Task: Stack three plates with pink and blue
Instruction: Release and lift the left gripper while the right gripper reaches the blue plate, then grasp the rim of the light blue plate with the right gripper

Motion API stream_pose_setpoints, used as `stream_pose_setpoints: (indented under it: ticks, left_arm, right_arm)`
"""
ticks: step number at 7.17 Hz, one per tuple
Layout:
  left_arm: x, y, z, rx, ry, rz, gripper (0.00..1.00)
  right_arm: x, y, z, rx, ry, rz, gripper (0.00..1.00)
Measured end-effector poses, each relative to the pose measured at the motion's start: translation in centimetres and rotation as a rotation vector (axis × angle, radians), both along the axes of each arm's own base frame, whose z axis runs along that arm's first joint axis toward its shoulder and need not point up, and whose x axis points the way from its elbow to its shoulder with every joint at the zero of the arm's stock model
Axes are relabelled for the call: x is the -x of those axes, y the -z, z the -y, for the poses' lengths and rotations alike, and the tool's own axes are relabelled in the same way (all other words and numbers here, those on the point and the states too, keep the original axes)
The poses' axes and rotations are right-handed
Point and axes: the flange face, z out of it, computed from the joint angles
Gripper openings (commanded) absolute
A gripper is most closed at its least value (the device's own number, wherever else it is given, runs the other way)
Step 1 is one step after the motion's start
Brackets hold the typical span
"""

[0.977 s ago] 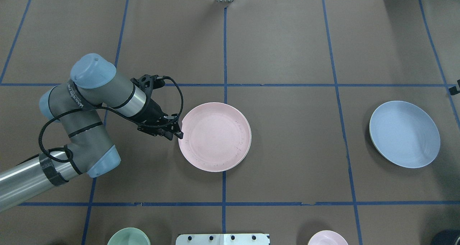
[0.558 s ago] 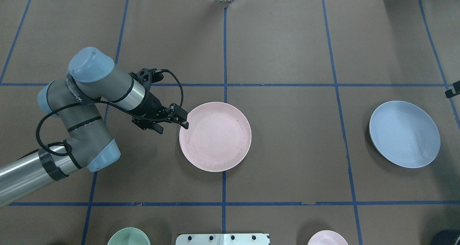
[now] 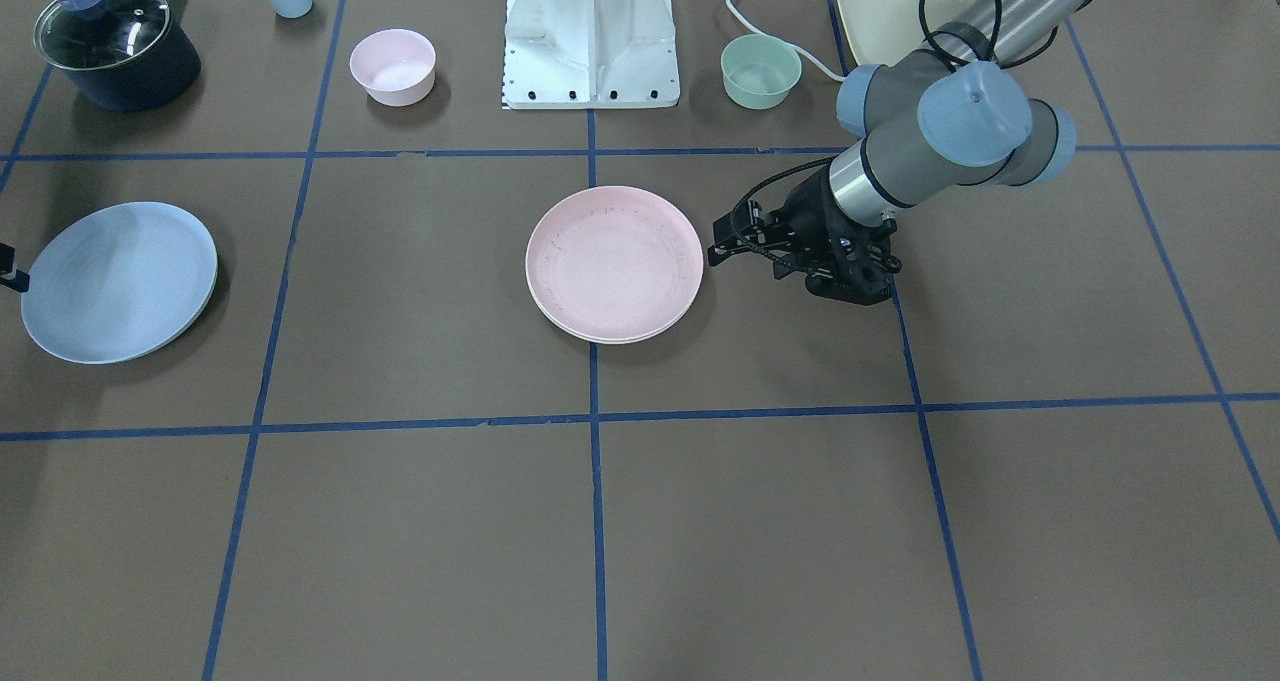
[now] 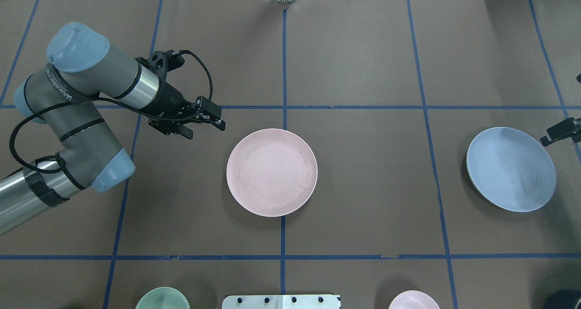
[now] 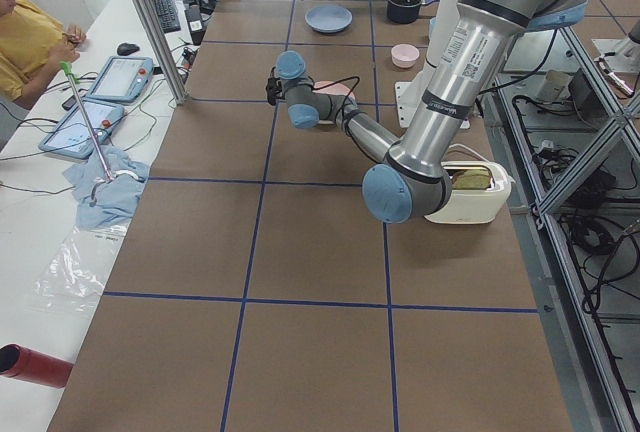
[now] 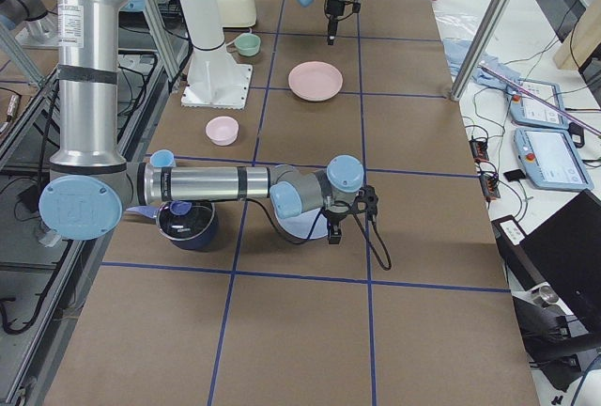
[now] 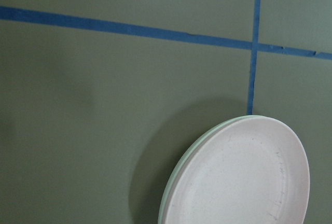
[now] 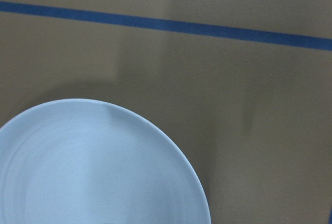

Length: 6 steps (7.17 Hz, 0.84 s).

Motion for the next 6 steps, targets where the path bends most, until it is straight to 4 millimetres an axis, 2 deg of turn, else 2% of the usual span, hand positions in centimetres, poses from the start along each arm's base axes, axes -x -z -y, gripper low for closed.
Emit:
stream_pose_setpoints:
  ticks: [1,3,4,6]
  left_arm:
    - [0.2,0.1,0.0,-0.001,0.003,-0.002,1.0]
    - [0.3,0.2,0.0,-0.002,0.004,-0.003,1.0]
    - [0.3,0.2,0.0,-0.002,0.005,-0.003,1.0]
    - [0.5,0.2,-0.1,-0.004,0.005,-0.004,1.0]
  right_arm:
    - [0.7,-0.9,-0.2,-0.006,0.015,-0.009,0.96]
    - [1.2,-4.1,-0.5,-0.019,0.024,-0.005,0.79]
    - [1.2,-5.0,-0.6,-0.029,0.025,0.003,0.7]
    - [1.4,-5.4,-0.7,-0.035,0.03,0.007,0.6]
